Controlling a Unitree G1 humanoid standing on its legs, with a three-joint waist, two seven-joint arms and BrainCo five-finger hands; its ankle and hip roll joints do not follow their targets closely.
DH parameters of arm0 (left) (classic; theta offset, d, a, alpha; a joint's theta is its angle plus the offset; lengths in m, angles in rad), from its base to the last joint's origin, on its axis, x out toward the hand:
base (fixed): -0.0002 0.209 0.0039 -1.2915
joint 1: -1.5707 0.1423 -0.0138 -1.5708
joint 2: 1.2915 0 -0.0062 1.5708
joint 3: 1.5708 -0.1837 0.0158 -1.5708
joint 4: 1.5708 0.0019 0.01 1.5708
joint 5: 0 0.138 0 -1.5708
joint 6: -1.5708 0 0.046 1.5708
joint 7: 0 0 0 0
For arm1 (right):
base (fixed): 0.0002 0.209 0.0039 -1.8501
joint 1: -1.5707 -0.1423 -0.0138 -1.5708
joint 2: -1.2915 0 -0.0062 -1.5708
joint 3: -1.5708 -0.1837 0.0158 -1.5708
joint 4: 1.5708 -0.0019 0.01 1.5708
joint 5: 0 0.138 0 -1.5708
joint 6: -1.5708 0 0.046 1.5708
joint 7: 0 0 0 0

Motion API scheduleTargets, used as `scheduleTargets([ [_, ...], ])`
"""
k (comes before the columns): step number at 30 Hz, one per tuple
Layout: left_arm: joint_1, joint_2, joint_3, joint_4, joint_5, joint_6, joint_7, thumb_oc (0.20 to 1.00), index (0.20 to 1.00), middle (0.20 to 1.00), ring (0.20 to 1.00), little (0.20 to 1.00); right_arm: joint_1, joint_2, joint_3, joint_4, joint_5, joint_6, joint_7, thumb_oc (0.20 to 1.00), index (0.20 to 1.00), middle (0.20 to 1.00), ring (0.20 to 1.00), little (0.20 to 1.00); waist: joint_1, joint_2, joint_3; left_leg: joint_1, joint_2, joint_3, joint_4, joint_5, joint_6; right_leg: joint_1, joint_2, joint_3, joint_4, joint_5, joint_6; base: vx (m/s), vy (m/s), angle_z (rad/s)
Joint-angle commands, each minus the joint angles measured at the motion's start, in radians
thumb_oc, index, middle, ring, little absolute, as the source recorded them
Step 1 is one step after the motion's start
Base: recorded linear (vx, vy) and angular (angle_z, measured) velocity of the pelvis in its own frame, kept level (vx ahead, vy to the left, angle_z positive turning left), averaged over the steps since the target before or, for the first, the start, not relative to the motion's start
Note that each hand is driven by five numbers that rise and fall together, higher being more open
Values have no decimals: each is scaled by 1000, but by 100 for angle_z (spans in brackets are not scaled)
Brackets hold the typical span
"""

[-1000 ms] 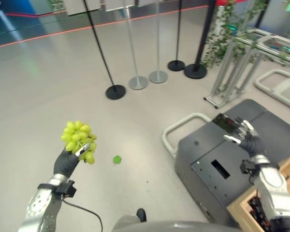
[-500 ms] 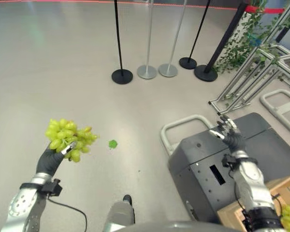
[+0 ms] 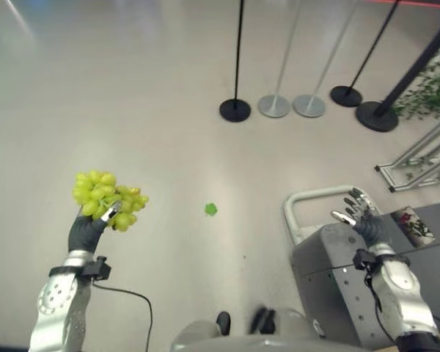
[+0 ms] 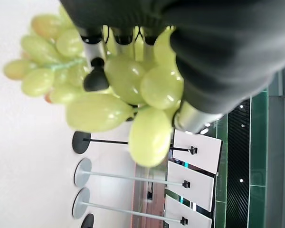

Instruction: Pick up the fruits from the basket on one side to the basket on the other side

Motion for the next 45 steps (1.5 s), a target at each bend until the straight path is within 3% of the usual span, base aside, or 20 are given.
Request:
scheduleTargets([
  [1, 12, 42, -39, -121, 18, -81, -9, 200, 200, 200, 200, 200, -62, -43, 8, 33, 46, -55, 11, 1000, 1000, 1000, 1000, 1000, -12, -44, -109, 156, -91, -31, -83, -32, -53, 9, 55, 53, -260, 273, -14, 294, -213, 175],
  [3, -6, 47, -57, -123, 19, -88, 7, 200, 200, 200, 200, 200, -83, -51, 18, 43, 46, -54, 1, 1000, 1000, 1000, 1000, 1000, -6, -26, -100, 178, -41, -73, -73, -57, -83, -19, -1, 87, -233, 277, -6, 254, -351, 170],
  [5, -19, 35, -79, -123, 5, -96, 17, 200, 200, 200, 200, 200, -100, -50, 21, 29, 59, -56, -5, 1000, 1000, 1000, 1000, 1000, 12, -17, -84, 179, 11, -64, -53, -96, -118, 28, -72, 97, -253, 255, 4, 189, -363, 136],
  [7, -17, 16, -94, -120, -17, -104, 24, 200, 200, 200, 200, 200, -128, -65, 34, 39, 63, -60, -12, 1000, 1000, 1000, 1000, 1000, 22, 10, -81, 177, 62, -67, -15, -98, -154, 51, -106, 152, -236, 244, 3, 198, -323, 73],
  [9, -17, 5, -99, -123, -26, -109, 21, 200, 200, 200, 200, 200, -146, -103, 47, 37, 39, -60, -12, 1000, 1000, 1000, 1000, 1000, 40, 24, -60, 153, 85, -65, 11, -65, -187, 79, -129, 137, -228, 242, 4, 117, -230, 81],
  [10, -17, 5, -99, -123, -26, -109, 21, 200, 200, 200, 200, 200, -146, -103, 47, 37, 39, -60, -11, 1000, 1000, 1000, 1000, 1000, 40, 24, -60, 153, 85, -66, 11, -65, -187, 80, -129, 137, -228, 242, 4, 37, -176, 64],
  [12, -36, -8, -124, -106, -56, -106, 17, 200, 200, 200, 200, 200, -122, -130, 29, 15, 20, -62, -21, 1000, 1000, 1000, 1000, 1000, 34, 37, -44, 118, 101, -41, 23, -7, -213, 127, -163, 101, -233, 236, 6, 19, -233, 54],
  [13, -47, -10, -142, -98, -65, -102, 11, 200, 200, 200, 200, 200, -108, -157, 15, 19, 1, -63, -24, 1000, 1000, 1000, 1000, 1000, 19, 49, -27, 82, 118, 10, 12, 18, -225, 168, -199, 59, -239, 229, 5, 11, -256, 119],
  [16, -54, -13, -152, -97, -72, -97, 1, 200, 200, 200, 200, 200, -64, -182, -11, 0, -20, -60, -9, 1000, 1000, 1000, 1000, 1000, -10, 58, -17, 42, 167, 146, -65, 44, -220, 237, -242, -7, -258, 212, 9, -2, -143, 184],
  [20, -45, -15, -152, -102, -67, -98, -11, 200, 200, 200, 200, 200, -40, -193, -20, -9, -32, -60, 14, 1000, 1000, 1000, 1000, 1000, -15, 65, -15, 2, 184, 198, -88, 82, -219, 279, -263, -43, -276, 208, 15, 4, -89, 73],
  [23, -43, -22, -149, -109, -68, -96, -22, 200, 200, 200, 200, 200, -34, -181, -12, 3, -29, -68, 21, 1000, 1000, 1000, 1000, 1000, -29, 60, -19, 8, 246, 328, -96, 84, -235, 318, -289, -61, -286, 196, 35, 76, 13, 60],
  [24, -34, -28, -137, -117, -70, -95, -31, 200, 200, 200, 200, 200, -32, -170, -6, 4, -25, -69, 32, 1000, 1000, 1000, 1000, 1000, -28, 55, -23, 14, 287, 381, -103, 108, -252, 323, -307, -77, -293, 206, 42, -19, 122, 80],
  [26, -27, -27, -127, -116, -71, -94, -33, 200, 200, 200, 200, 200, -24, -157, 16, 3, -15, -66, 49, 1000, 1000, 1000, 1000, 1000, -26, 50, -22, 6, 337, 416, -116, 152, -270, 318, -321, -86, -295, 216, 50, -36, 143, 43],
  [27, -27, -27, -127, -117, -71, -94, -33, 200, 200, 200, 200, 200, -24, -156, 16, 3, -15, -66, 49, 1000, 1000, 1000, 1000, 1000, -27, 49, -24, 5, 338, 416, -118, 154, -270, 317, -320, -86, -296, 217, 50, -60, 170, 30],
  [28, -20, -26, -108, -109, -72, -94, -27, 200, 200, 200, 200, 200, -13, -138, 42, -13, -13, -64, 66, 1000, 1000, 1000, 1000, 1000, -22, 39, -22, -13, 383, 451, -133, 199, -288, 315, -328, -101, -308, 228, 61, -63, 163, 35],
  [32, -7, -9, -86, -101, -64, -94, -29, 200, 200, 200, 200, 200, -13, -116, 84, -24, -16, -63, 85, 1000, 1000, 1000, 1000, 1000, -2, 23, -24, -27, 386, 494, -136, 197, -284, 309, -315, -127, -333, 257, 66, -84, 161, 36],
  [36, 22, 44, -35, -123, -28, -103, -17, 200, 200, 200, 200, 200, -52, -50, 169, -37, -1, -58, 108, 1000, 1000, 1000, 1000, 1000, 50, -46, 1, -76, 357, 558, -6, 102, -258, 291, -288, -147, -360, 292, 73, -96, 199, 15],
  [40, 9, 79, -17, -136, 3, -114, -2, 200, 200, 200, 200, 200, -84, -17, 215, -46, -6, -59, 109, 1000, 1000, 1000, 1000, 1000, 112, -89, 41, -143, 330, 557, 104, 38, -253, 283, -273, -169, -410, 343, 96, -82, 213, 2],
  [45, -2, 102, -8, -150, 50, -131, 21, 200, 200, 200, 200, 200, -116, 26, 241, -33, -12, -51, 100, 1000, 1000, 1000, 1000, 1000, 159, -100, 56, -158, 272, 535, 156, -24, -222, 256, -263, -163, -464, 385, 126, 59, 367, 29],
])
